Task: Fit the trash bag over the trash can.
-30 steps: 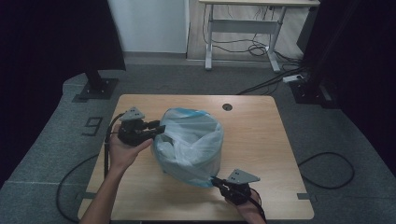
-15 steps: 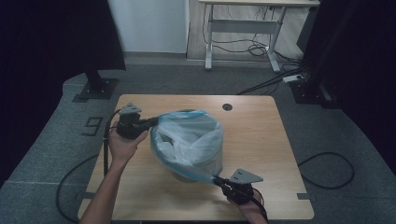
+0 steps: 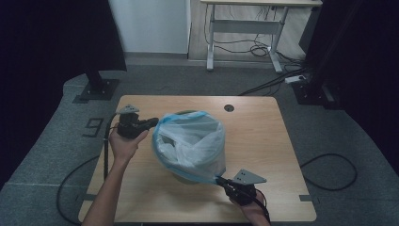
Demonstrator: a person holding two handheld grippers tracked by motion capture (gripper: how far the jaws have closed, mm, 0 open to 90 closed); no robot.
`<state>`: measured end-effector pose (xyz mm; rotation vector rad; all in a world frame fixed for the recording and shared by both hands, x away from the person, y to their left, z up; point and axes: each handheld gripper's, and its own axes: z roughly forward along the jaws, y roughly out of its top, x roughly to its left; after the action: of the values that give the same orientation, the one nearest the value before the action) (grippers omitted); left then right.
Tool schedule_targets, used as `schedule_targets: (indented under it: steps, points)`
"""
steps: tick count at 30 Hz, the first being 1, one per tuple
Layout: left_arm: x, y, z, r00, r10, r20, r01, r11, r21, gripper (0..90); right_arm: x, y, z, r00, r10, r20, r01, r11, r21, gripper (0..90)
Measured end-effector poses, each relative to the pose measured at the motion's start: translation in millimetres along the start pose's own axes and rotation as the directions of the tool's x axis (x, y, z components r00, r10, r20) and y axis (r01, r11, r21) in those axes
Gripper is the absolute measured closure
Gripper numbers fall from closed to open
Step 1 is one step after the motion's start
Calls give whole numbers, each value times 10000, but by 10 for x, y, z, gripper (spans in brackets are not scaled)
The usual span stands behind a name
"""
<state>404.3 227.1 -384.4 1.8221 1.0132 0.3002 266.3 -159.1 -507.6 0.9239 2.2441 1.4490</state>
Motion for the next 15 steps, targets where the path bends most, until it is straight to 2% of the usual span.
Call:
schedule_targets:
  steps: [1, 4, 8, 11, 13, 15]
  points:
    - [-6, 19, -30, 9996, 105, 252, -104, 9999, -57, 822, 2, -1, 4, 10000, 2, 5, -2, 10000, 15, 877]
    - [-29, 52, -70, 9986, 307, 421, -302, 9995, -109, 806, 16, 1, 12, 10000, -44, -27, 44, 10000, 31, 877]
    - [-25, 77, -83, 9933, 186, 1141, -167, 9997, -174, 738, 27, 5, 13, 10000, -64, -55, 65, 10000, 28, 877]
    - [-46, 85, -94, 9923, 233, 1215, -197, 9993, -302, 653, 19, 3, 9, 10000, -45, -63, 45, 10000, 31, 877]
    - [-62, 98, -108, 9909, 226, 1330, -176, 9991, -385, 630, 12, -1, 8, 10000, -23, -60, 23, 10000, 38, 876]
    - [-104, 122, -114, 9893, 378, 1407, -336, 9989, -324, 607, 8, -2, 7, 10000, -8, -53, 8, 10000, 40, 877]
